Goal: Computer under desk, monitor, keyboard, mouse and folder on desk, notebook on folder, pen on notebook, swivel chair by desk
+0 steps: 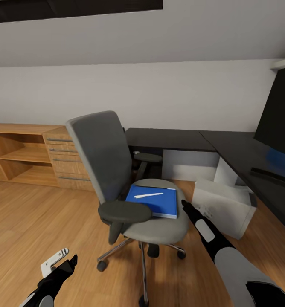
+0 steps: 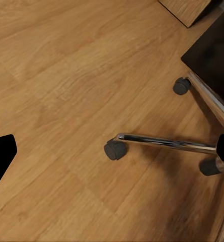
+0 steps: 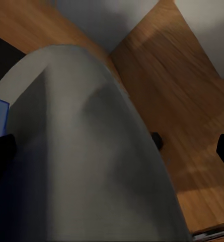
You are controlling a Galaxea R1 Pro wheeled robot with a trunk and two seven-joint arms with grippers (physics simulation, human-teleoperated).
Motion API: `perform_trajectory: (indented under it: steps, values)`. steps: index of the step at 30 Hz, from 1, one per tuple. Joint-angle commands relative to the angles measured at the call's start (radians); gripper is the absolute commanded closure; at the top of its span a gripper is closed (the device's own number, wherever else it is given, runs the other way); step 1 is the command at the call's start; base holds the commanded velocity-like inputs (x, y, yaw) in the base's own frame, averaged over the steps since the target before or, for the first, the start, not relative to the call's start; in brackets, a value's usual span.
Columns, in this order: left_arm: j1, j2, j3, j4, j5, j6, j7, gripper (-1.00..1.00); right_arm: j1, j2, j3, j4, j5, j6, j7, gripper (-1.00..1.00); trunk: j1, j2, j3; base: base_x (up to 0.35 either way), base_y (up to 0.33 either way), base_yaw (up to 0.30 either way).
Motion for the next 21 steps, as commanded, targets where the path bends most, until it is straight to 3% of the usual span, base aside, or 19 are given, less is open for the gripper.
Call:
perform_trajectory:
  steps: [1,8,21]
  values:
    - [0.0,0.0,0.001,-0.002,0.01,0.003,0.005,-1.0,0.0,0.0,-0.001,-0.001,-0.011,0.0,-0.002,-1.0,0.0,0.0,-0.001,0.175,0.0,0.0]
    - [0.0,-0.001,0.0,-0.002,0.009,0.002,0.005,-1.0,0.0,-0.008,-0.001,0.0,-0.011,0.001,-0.002,-1.0,0.0,0.0,-0.001,0.216,0.0,0.0]
    - [0.0,0.0,0.0,-0.002,0.01,0.002,0.005,-1.0,0.0,-0.016,-0.003,0.002,-0.013,0.011,-0.005,-1.0,0.0,0.0,-0.001,0.027,0.0,0.0]
